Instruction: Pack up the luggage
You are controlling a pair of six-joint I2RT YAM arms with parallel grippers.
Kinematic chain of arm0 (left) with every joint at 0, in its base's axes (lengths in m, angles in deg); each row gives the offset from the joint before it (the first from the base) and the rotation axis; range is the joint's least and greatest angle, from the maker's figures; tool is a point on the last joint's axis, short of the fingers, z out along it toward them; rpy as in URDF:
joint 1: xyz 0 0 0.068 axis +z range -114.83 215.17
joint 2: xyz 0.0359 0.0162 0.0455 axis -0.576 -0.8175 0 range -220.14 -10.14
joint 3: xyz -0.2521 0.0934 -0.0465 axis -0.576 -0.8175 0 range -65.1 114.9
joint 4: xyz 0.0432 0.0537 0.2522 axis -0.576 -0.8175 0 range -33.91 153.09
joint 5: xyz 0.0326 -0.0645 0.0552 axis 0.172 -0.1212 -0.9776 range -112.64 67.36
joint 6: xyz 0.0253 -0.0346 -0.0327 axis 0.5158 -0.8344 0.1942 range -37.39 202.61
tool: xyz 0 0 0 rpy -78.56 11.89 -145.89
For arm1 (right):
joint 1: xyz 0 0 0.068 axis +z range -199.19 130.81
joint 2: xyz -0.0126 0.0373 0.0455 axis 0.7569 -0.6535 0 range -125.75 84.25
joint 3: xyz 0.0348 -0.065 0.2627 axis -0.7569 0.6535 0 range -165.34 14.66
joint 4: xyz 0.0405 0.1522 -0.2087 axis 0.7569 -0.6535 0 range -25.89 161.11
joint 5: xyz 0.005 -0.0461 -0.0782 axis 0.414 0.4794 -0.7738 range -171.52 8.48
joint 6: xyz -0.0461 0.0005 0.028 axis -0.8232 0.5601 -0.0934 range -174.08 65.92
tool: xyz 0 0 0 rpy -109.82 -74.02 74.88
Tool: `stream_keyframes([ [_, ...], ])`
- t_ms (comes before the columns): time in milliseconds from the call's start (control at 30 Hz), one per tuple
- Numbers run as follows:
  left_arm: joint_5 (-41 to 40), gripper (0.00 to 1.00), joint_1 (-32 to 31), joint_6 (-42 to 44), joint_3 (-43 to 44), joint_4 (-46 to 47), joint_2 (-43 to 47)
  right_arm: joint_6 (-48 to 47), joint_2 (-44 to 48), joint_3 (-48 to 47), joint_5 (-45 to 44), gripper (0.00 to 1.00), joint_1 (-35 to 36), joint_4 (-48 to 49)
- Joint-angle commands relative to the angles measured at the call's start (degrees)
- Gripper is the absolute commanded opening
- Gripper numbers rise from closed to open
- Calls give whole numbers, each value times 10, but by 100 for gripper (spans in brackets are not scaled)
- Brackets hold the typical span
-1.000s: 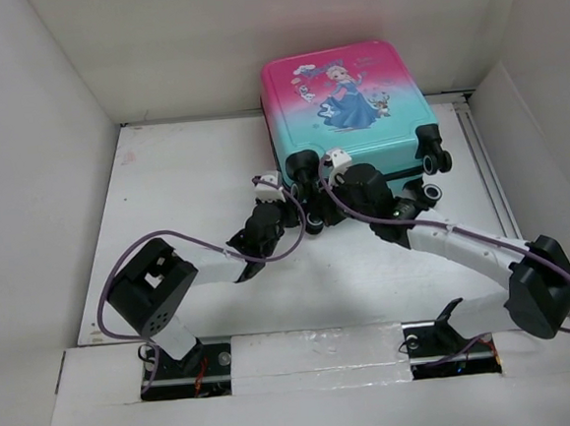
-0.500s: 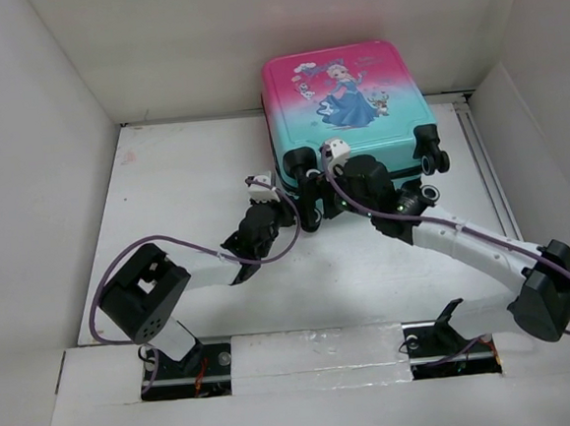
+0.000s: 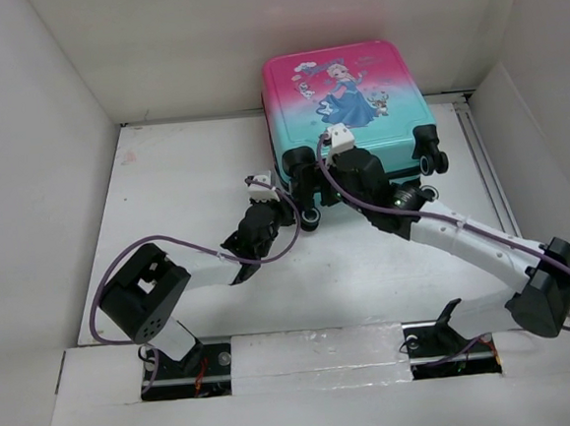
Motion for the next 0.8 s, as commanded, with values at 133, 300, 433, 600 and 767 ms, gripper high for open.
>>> stream_keyframes([
  [133, 15, 0, -1, 2, 7, 27, 4, -16, -82, -90, 41, 99, -16, 13],
  [300, 15, 0, -1, 2, 7, 27, 4, -16, -125, -125, 14, 99, -16, -1],
  [433, 15, 0, -1, 2, 2, 33, 4, -16, -138, -118, -22, 94, -16, -6],
  [600, 15, 0, -1, 2, 2, 33, 4, -4, -160, -118, -45, 71, -16, 8],
  [767, 4, 0, -1, 7, 2, 19, 9, -10, -173, -131, -81, 37, -16, -12],
])
